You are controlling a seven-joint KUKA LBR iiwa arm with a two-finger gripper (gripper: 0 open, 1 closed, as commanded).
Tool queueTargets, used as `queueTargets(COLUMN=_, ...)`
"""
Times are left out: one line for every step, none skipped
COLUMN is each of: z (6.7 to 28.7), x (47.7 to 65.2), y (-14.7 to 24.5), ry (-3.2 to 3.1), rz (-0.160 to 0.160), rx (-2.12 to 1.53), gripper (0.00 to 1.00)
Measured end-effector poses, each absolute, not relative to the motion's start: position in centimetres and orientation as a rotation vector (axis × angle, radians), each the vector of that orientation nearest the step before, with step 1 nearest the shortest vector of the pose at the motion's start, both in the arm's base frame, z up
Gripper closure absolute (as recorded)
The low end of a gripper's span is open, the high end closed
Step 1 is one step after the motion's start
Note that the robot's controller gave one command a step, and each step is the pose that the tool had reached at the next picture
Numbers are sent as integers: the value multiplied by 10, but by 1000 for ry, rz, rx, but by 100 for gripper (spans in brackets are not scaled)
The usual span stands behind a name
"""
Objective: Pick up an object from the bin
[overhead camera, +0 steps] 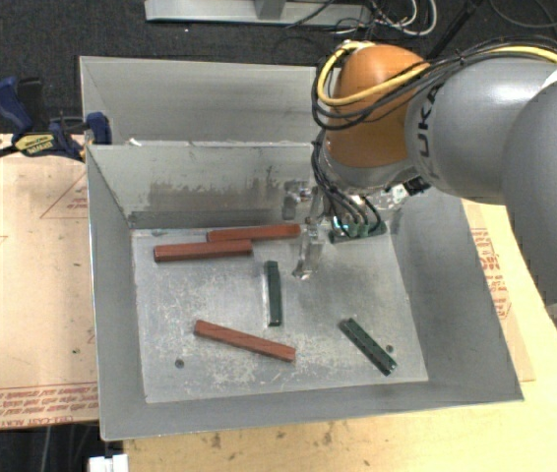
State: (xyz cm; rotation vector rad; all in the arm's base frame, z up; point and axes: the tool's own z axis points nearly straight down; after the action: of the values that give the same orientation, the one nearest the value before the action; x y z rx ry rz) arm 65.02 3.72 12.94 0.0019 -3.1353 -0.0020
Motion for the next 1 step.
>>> queueTargets(z=134, x=652, y=37, ry=-3143, rz=-2, rx=1, gripper=0)
